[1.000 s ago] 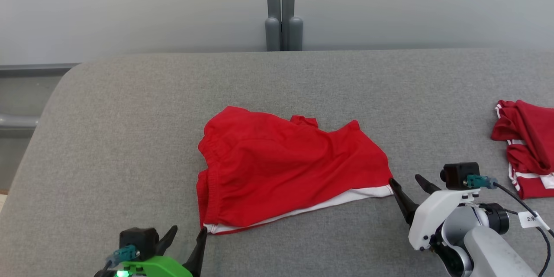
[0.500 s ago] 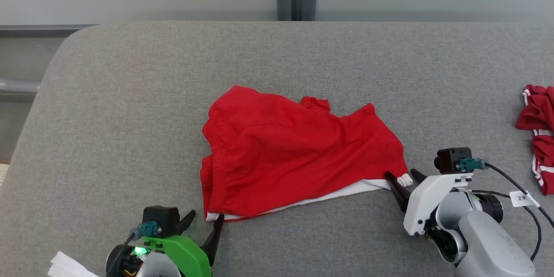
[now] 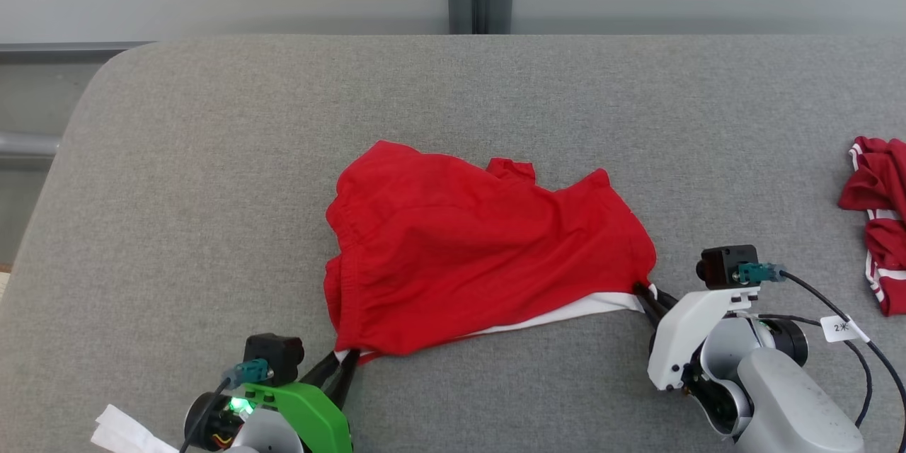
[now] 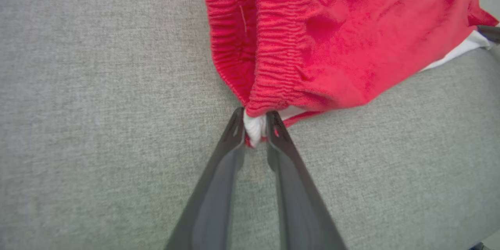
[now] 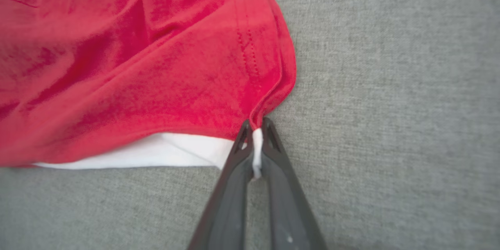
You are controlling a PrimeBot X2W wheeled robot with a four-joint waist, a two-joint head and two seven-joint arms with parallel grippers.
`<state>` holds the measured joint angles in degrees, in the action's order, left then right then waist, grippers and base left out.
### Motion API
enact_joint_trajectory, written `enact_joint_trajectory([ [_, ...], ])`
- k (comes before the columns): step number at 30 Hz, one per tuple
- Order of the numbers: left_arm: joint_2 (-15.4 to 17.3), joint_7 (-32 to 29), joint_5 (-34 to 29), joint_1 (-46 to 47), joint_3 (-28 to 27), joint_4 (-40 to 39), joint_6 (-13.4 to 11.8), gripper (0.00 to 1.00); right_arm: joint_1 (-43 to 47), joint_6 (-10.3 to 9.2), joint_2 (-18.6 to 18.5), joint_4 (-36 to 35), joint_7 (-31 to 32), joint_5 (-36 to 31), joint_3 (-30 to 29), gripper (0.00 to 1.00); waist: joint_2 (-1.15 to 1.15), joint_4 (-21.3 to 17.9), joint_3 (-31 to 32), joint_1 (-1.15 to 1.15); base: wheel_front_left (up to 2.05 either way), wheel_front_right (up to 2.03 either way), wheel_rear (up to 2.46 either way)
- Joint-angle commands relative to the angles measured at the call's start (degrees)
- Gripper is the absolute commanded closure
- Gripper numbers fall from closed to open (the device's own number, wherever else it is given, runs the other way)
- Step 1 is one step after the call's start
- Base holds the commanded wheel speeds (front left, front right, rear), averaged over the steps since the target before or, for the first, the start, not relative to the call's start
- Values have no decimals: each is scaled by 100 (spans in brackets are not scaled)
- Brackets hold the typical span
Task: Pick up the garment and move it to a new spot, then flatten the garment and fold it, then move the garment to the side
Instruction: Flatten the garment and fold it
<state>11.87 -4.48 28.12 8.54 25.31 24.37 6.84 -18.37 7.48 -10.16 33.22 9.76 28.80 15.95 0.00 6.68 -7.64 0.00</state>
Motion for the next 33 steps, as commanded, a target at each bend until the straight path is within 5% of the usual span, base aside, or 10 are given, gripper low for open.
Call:
enact_joint_trajectory([
  [1,50,49,42,91,4,36,16,100,22,3,-19,39,-72,47,40,100,0,-7,34,0,0,0,0],
  [9,241,281,103,-124,-32,-278,31,100,156,3,-54,-365,-454,308,99,100,0,-44,338,0,0,0,0],
  [18,776,-320,-15,292,-105,-1429,-32,100,-94,3,-288,-1420,-685,936,-87,100,0,-148,185,0,0,0,0],
  [25,1147,-1256,-40,1787,-133,-2018,14,100,-1106,3,-653,-1827,-544,1342,-247,100,0,-225,-603,0,0,0,0],
  [33,1281,-1799,317,4327,146,-1234,70,100,-3211,3,-952,-1666,-638,1584,3,100,0,-474,-1686,0,0,0,0],
])
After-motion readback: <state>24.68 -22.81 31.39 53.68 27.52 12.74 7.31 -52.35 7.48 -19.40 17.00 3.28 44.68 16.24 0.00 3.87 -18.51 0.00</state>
